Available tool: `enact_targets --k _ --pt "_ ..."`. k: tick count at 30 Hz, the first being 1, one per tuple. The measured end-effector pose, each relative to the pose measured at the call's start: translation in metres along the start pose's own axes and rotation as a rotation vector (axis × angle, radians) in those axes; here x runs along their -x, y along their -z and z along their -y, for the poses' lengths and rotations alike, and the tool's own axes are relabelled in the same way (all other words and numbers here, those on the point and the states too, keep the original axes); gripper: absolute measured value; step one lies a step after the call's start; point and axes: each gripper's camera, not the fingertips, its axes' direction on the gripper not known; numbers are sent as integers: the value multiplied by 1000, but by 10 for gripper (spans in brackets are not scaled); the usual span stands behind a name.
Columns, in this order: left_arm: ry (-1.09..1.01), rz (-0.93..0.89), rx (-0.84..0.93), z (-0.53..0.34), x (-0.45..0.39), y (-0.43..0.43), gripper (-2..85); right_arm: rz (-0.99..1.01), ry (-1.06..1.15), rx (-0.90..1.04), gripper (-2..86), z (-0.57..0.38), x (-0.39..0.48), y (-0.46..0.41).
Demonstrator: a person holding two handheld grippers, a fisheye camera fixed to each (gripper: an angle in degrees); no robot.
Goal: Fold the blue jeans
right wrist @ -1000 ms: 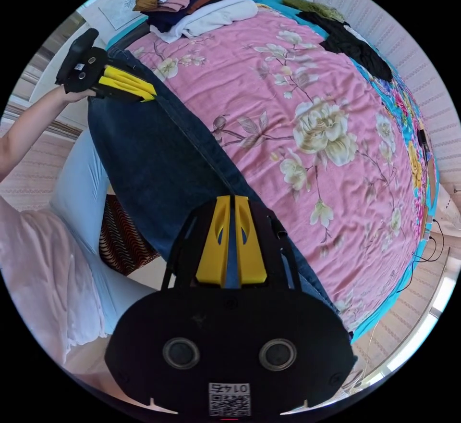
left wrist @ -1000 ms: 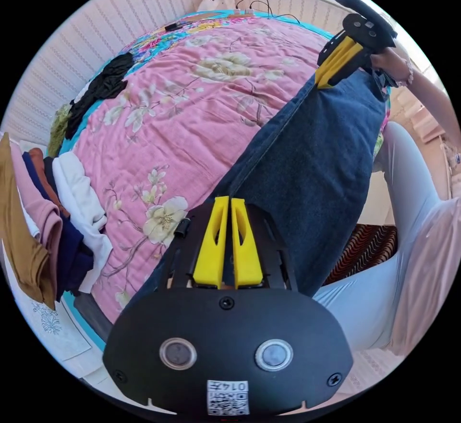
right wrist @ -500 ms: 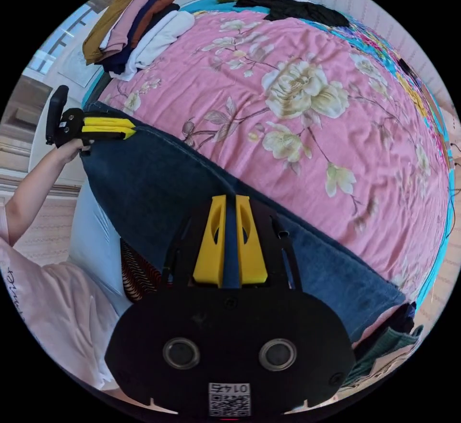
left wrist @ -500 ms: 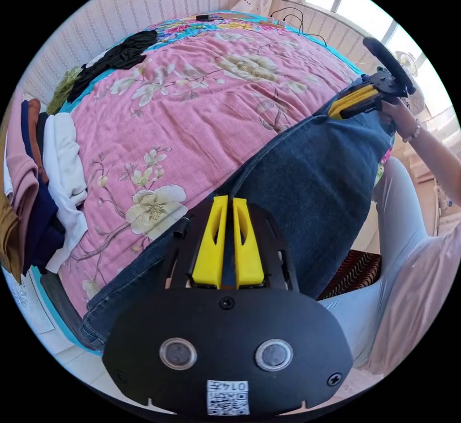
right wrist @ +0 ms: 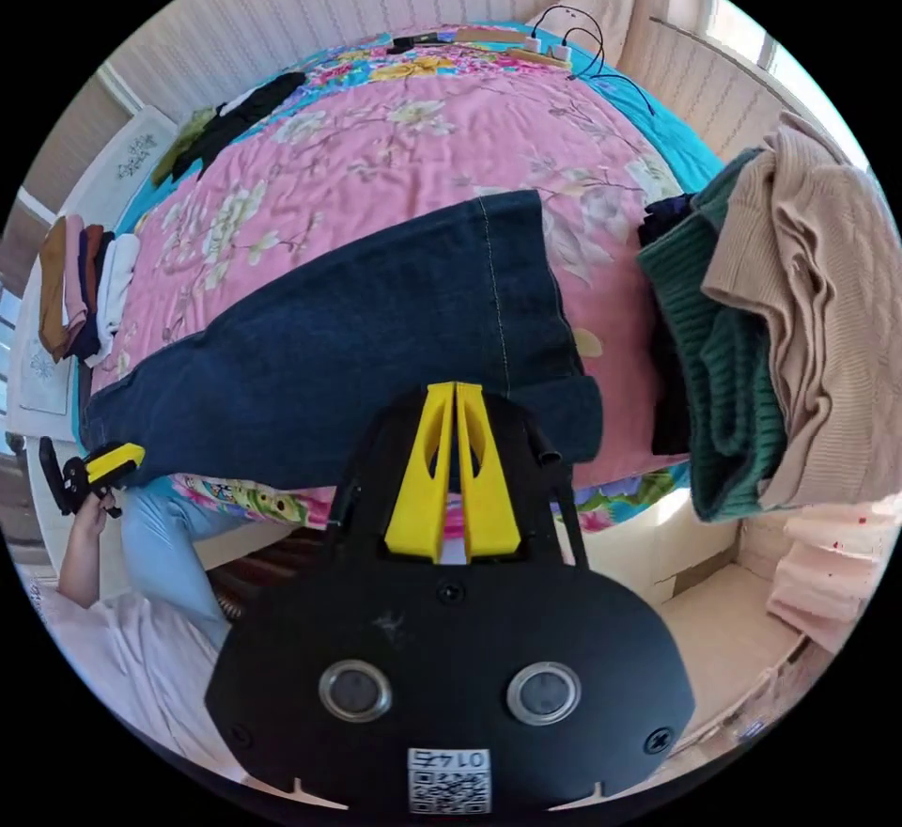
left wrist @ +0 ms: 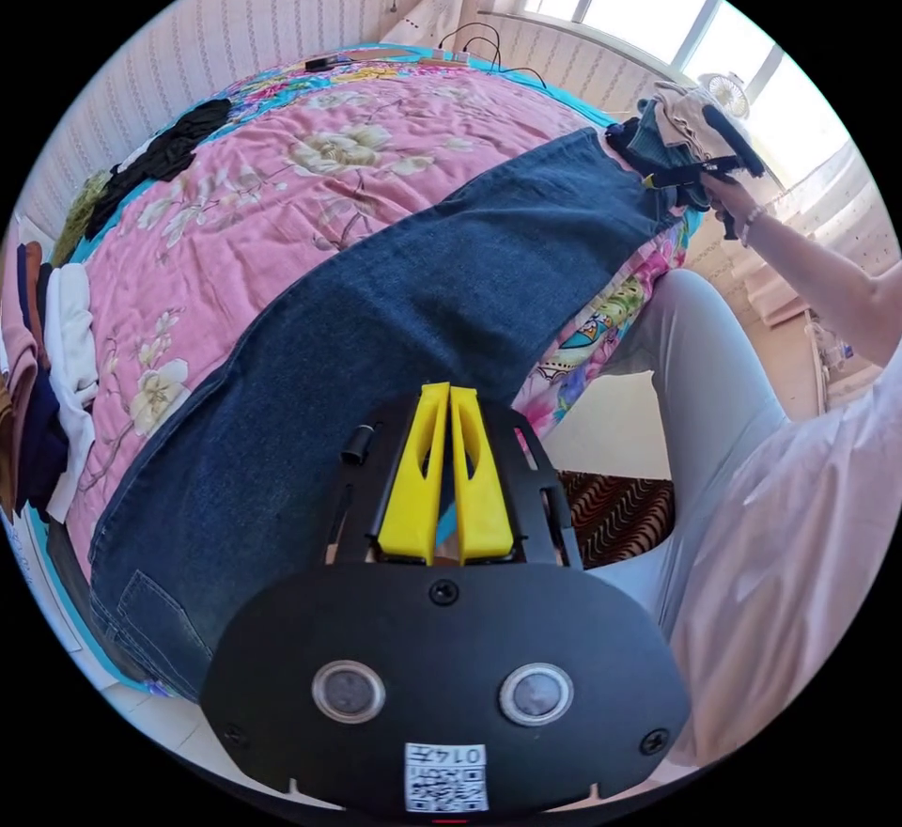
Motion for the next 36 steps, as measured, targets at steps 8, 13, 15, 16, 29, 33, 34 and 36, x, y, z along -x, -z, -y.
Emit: enact_targets --k 8,13,15,16,29,33,34,36 --pt "30 9 65 -7 -5 -40 -10 -164 86 155 -6 -14 17 -53" --pt "85 -68 41 -14 -2 -47 -10 -526 373 168 -8 -26 69 -81" --pt "51 13 15 -21 -15 -40 -10 -586 369 218 -9 -23 79 -82" --pt "28 64 -23 -26 -25 -35 -10 -560 371 235 -9 -23 87 -78" --pt "-80 264 -96 -30 -98 -94 -8 -171 246 88 -10 -51 107 -83" --pt "-66 273 -119 -33 -106 -100 16 -136 334 129 -10 -47 121 -68" --pt "-55 294 -114 -32 -109 -98 41 -96 376 64 -10 -47 134 -58" --pt "-44 349 -127 -29 -114 -94 78 -9 476 13 -9 -45 163 -50"
